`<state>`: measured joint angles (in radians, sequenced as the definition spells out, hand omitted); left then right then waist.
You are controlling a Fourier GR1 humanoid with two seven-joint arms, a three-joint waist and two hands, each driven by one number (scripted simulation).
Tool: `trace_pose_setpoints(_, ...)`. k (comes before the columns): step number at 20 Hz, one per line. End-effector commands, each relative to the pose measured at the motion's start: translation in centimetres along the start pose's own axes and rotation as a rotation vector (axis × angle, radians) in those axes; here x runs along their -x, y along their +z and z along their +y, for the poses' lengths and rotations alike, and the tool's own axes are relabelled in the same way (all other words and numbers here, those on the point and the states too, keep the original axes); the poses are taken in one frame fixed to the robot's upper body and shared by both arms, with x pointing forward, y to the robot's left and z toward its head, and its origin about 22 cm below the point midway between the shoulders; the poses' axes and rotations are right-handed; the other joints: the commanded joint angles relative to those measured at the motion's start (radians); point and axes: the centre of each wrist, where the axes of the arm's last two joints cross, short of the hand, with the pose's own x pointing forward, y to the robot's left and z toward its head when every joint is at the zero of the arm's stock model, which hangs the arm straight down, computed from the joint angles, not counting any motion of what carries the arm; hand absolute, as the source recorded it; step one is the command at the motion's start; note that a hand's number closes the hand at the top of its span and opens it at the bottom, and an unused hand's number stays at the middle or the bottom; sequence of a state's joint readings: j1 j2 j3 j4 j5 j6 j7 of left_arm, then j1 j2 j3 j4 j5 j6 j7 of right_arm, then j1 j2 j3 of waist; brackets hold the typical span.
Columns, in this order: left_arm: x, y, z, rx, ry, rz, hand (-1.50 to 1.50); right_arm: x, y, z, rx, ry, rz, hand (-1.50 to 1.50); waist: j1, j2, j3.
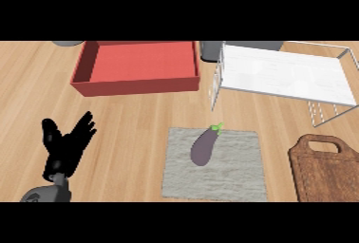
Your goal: Pick the cupcake from the placemat and place it in the tiered shelf
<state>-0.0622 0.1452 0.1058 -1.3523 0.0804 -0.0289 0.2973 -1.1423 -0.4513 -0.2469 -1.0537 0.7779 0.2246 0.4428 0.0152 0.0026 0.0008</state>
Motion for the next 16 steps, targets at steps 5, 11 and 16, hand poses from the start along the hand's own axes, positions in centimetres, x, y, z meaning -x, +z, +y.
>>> trace_pose_setpoints(5, -1.0, -0.8, 1.6, 0.014, 0.001, 0.013, 0.00, 0.4, -1.0, 0.3, -0.027, -0.014, -0.064, 1.50, -0.005, 0.000, -0.001)
trace_pose_setpoints(11, 1.1, 0.6, -0.2, 0.000, 0.002, 0.006, 0.00, 1.9, -0.9, 1.0, -0.042, 0.120, -0.059, 1.50, -0.006, 0.000, -0.001)
trace_pose_setpoints(16, 0.0, -0.3, 0.3, -0.009, 0.007, 0.000, 0.00, 0.9, -1.0, 0.3, 0.076, -0.230, 0.064, -1.50, -0.008, -0.001, -0.001)
